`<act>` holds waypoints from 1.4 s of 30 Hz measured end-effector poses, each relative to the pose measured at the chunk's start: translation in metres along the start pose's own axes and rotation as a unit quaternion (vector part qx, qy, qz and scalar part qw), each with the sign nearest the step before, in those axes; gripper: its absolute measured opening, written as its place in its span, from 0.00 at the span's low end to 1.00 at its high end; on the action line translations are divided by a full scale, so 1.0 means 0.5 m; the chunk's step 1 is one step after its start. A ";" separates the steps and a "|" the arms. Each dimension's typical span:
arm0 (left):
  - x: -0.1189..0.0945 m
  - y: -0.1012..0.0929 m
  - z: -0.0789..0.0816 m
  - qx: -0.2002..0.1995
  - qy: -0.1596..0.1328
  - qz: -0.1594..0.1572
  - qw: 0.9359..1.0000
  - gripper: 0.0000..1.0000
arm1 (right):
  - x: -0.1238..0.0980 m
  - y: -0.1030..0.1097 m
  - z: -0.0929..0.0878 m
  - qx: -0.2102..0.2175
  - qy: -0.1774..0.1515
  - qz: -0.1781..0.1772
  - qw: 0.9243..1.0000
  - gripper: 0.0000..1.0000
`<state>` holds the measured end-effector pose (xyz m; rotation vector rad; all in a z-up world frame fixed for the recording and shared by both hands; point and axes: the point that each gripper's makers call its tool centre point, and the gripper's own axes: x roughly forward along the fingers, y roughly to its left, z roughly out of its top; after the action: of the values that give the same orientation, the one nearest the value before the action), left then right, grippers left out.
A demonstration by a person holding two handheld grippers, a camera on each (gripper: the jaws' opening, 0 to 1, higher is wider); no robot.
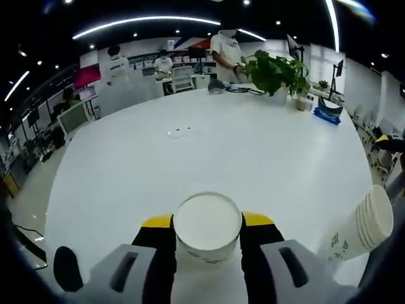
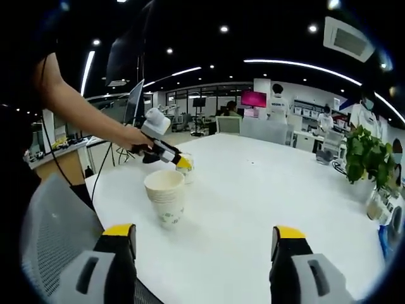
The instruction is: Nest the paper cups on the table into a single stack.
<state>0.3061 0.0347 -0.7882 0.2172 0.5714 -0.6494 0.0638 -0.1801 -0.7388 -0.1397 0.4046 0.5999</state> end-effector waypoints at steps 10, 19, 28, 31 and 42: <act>-0.062 -0.046 0.027 -0.008 -0.018 -0.014 1.000 0.37 | -0.007 -0.013 0.007 0.039 0.007 -0.005 0.999 0.81; -0.144 -0.063 0.066 -0.003 -0.044 -0.005 0.999 0.37 | 0.014 0.009 0.063 0.044 -0.015 0.020 0.999 0.81; -0.242 -0.123 0.137 -0.032 -0.087 -0.016 0.996 0.37 | 0.026 0.019 0.146 0.055 -0.056 0.038 0.996 0.67; -0.273 -0.153 0.155 -0.034 -0.096 -0.029 0.994 0.37 | 0.034 0.035 0.159 0.045 -0.062 0.055 0.996 0.62; -0.335 -0.245 0.192 -0.042 -0.124 -0.088 0.987 0.37 | 0.057 0.104 0.176 0.002 -0.060 0.117 0.991 0.55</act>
<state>0.1622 -0.0107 -0.6164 0.0045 0.3798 -0.8091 0.0844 -0.1012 -0.6708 -0.0508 0.3069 0.8343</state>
